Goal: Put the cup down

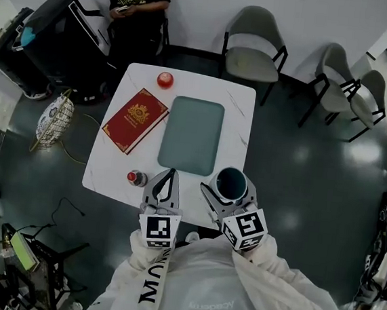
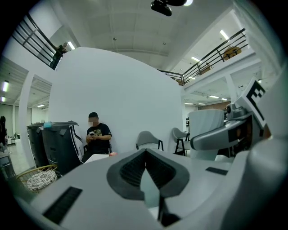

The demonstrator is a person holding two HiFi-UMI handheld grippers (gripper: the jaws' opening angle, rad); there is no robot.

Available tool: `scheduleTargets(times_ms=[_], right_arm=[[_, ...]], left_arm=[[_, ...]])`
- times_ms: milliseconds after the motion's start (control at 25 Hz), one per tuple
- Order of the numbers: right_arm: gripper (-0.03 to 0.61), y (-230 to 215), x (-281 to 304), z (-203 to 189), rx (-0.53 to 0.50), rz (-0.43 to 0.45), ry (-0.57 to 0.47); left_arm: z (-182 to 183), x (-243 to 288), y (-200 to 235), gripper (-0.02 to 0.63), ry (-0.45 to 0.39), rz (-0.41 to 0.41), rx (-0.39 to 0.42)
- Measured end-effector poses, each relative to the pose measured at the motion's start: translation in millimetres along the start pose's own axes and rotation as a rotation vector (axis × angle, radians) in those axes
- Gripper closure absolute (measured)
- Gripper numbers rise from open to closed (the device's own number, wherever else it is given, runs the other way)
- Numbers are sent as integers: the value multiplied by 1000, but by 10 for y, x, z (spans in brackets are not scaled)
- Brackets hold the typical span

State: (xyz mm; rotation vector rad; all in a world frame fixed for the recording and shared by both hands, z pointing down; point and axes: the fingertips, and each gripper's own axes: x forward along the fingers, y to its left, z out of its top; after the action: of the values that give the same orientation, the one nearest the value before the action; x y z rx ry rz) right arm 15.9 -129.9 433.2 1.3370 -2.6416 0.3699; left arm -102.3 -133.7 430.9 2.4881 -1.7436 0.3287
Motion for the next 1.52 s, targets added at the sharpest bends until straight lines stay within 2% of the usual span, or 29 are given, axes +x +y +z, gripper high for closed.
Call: scheduleTargets(times_ms=[480,1520], right_arm=[[202,-381,658,97,-16,51,12],[202,-977,1851,-98,-51,157,79]], left_arm=[[-46,642,233,603,36,31,8],[-335,1685,608,603,115,101,-20]])
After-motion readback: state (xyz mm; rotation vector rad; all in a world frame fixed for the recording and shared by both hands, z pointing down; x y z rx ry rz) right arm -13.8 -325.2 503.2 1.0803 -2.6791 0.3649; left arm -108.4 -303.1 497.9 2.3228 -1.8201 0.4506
